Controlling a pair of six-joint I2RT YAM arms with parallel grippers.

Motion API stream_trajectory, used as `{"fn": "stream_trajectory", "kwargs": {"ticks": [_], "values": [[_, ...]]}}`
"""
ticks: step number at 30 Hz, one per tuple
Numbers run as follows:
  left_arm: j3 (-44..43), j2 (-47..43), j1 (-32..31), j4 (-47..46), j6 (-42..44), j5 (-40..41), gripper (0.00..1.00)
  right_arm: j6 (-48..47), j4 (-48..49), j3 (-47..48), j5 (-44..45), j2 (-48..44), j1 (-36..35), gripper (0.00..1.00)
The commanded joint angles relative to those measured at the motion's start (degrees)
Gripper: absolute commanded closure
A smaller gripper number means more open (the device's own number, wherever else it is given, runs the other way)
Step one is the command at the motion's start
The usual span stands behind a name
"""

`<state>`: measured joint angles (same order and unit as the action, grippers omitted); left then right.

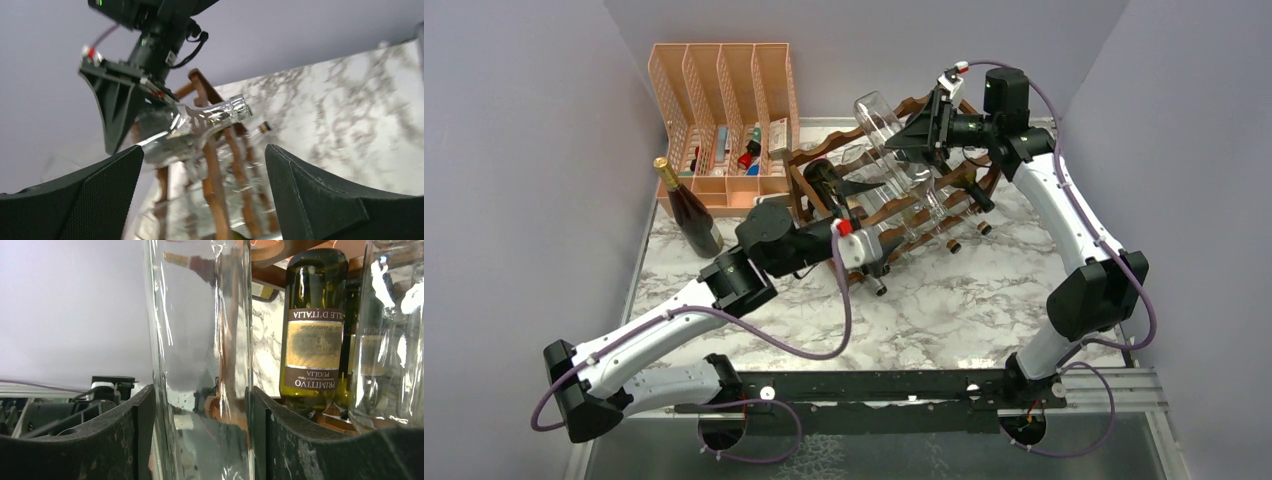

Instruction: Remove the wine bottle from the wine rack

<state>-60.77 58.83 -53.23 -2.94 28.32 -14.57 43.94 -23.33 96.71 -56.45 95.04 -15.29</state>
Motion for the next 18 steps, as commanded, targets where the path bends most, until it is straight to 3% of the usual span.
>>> {"fn": "stream_trajectory", "kwargs": {"ticks": [1, 4, 7, 18], "values": [[3.19, 2.88, -3.89, -10.27, 26.49, 1.88, 0.06, 2.87, 4.44, -0.99, -3.43, -3.25, 0.26, 0.65], [2.56, 6.38, -4.90, -12.05, 34.60, 1.35, 0.15, 3.28, 4.44, -1.33, -3.72, -3.62, 0.26, 0.65], [0.83, 10.01, -5.40, -11.16, 41.96, 2.07, 0.15, 3.51, 4.03, -1.41, -4.13, -3.96, 0.26, 0.65], [-0.91, 18.99, -7.55, -21.29, 54.31, 5.61, 0.31, 2.98, 2.34, -2.32, -3.82, -5.23, 0.26, 0.65]]}}
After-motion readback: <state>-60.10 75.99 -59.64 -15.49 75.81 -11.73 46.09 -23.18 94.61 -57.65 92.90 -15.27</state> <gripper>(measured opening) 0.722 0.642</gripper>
